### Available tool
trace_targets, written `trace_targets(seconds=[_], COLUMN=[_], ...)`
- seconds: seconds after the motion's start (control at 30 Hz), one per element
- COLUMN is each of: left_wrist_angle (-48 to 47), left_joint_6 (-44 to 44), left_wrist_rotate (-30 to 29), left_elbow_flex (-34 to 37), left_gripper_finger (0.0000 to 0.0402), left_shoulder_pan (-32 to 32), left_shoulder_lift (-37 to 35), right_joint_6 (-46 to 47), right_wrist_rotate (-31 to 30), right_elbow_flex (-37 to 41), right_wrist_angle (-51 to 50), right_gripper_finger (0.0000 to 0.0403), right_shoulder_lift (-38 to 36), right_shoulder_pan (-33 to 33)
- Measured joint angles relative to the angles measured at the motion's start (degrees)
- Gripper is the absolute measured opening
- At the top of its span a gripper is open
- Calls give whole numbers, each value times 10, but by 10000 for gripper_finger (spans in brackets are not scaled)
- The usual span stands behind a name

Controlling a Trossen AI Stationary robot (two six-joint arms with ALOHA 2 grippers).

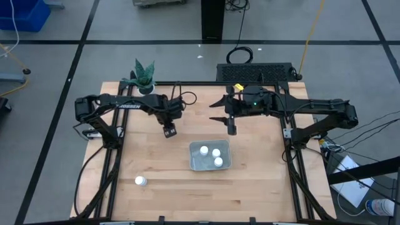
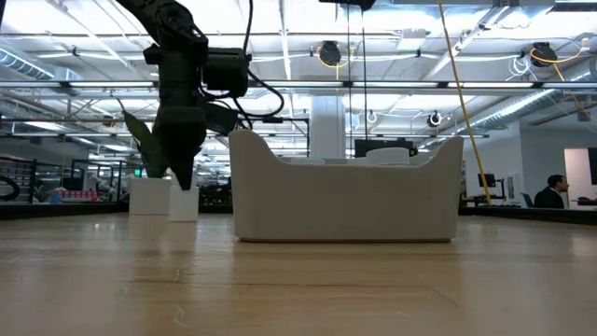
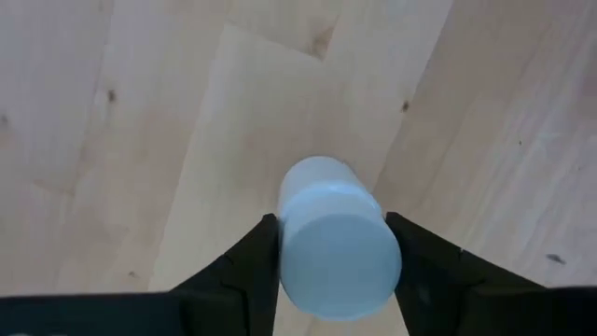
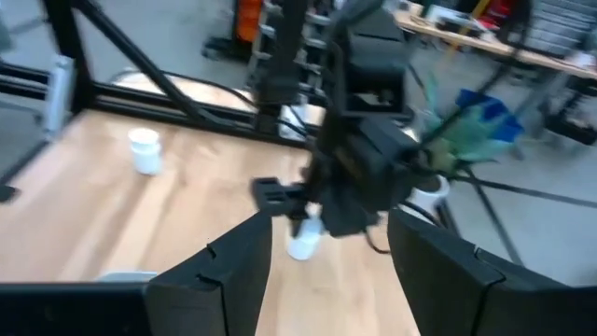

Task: Pick and place pill bottles into a basket
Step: Put the white pill bottle into the gray bin

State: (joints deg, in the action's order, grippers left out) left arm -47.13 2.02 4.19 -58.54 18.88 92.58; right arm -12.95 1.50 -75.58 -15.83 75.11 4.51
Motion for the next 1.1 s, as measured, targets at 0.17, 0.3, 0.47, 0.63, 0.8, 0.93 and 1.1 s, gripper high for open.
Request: trace_targets(seconds=[0.17,0.3,0.47,0.63,0.8,0.93,1.1], left_wrist_angle=[27,55,82,109,147,177,189], left_joint_6=[-2,-2,5,17,18,22,42], left_wrist_rotate=[-8,-6,-6,-1,3,5,10], left_elbow_flex=[1,1,1,1,1,0,1], left_gripper_finger=[168,165,165,165,165,165,165], left_shoulder_pan=[-10,-20,-35,-62,-104,-141,-187], left_shoulder_lift=[-11,-44,-101,-158,-203,-218,-216], right_joint_6=[-5,-11,-19,-32,-47,-44,-38], right_wrist_rotate=[-33,-33,-74,-124,-194,-210,-210], right_elbow_flex=[0,0,0,0,0,0,0], right_wrist_angle=[-1,7,6,5,4,-5,-8], right_gripper_finger=[208,208,208,208,208,208,208], right_shoulder_lift=[0,-5,-16,-29,-31,-31,-31], right_shoulder_pan=[0,0,0,0,3,12,18])
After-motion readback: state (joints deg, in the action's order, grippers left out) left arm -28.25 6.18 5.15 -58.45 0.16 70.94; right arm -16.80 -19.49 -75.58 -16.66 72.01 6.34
